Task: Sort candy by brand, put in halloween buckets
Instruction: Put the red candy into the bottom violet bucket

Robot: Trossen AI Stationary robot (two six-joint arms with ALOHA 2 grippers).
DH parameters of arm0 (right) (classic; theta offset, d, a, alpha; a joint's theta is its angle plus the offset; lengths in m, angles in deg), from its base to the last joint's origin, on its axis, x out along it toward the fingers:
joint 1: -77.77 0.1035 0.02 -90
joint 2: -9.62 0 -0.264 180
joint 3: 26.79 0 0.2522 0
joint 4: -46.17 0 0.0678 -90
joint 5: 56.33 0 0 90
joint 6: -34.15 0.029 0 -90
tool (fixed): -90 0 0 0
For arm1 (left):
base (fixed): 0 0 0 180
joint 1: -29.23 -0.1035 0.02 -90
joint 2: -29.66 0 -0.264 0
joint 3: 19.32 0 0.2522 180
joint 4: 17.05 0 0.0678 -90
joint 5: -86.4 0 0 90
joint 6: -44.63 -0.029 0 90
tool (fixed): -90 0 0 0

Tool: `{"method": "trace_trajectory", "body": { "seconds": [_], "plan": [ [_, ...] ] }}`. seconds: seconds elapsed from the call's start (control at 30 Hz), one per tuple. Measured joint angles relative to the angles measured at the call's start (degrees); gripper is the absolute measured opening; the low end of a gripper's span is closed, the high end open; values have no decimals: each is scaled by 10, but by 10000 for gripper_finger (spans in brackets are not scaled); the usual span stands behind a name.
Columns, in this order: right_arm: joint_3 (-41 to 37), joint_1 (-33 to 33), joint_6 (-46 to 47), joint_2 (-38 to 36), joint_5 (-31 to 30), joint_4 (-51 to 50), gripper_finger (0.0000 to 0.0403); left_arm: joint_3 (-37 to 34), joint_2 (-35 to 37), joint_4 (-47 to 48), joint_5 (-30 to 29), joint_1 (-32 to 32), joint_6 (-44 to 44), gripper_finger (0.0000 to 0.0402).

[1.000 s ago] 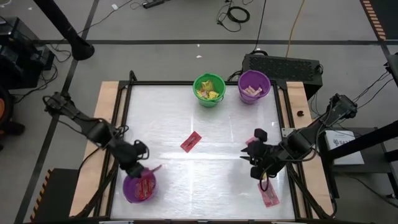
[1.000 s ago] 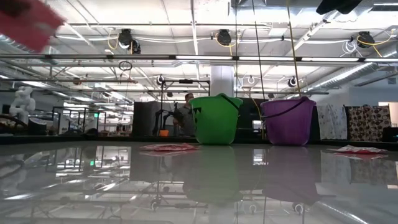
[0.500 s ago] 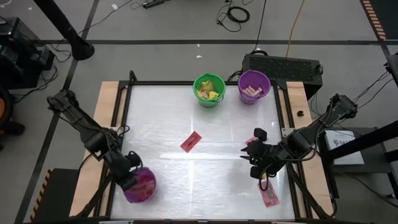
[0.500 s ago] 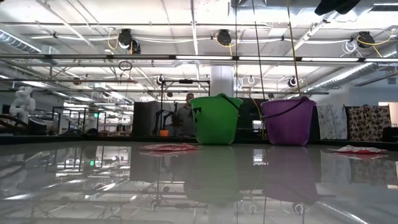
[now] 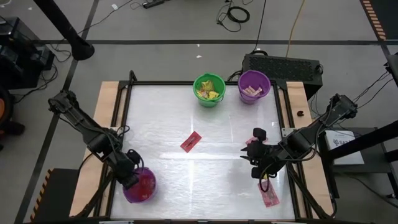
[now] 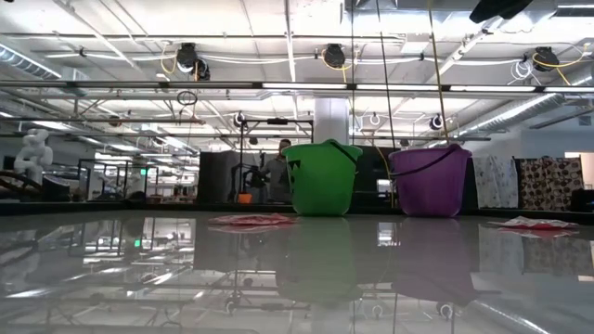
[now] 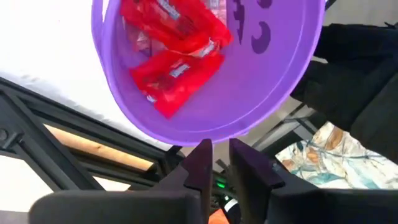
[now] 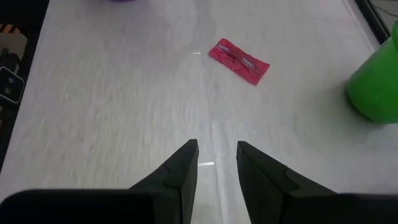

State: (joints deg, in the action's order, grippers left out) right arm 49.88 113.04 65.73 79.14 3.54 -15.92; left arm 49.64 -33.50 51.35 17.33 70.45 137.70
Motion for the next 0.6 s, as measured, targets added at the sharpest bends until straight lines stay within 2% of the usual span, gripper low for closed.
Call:
{"method": "trace_trajectory", "body": {
  "seconds": [0.3, 0.43, 0.6],
  "plan": [
    [0, 0, 12, 0, 7, -26, 105, 0, 0, -4, 5, -26, 11, 117],
    [0, -8, 53, -21, 63, -67, 105, 0, 0, -29, -5, -66, 6, 130],
    [0, -10, 124, -66, 64, -164, 105, 0, 0, -90, -16, -144, -69, 132]
  ]
}}
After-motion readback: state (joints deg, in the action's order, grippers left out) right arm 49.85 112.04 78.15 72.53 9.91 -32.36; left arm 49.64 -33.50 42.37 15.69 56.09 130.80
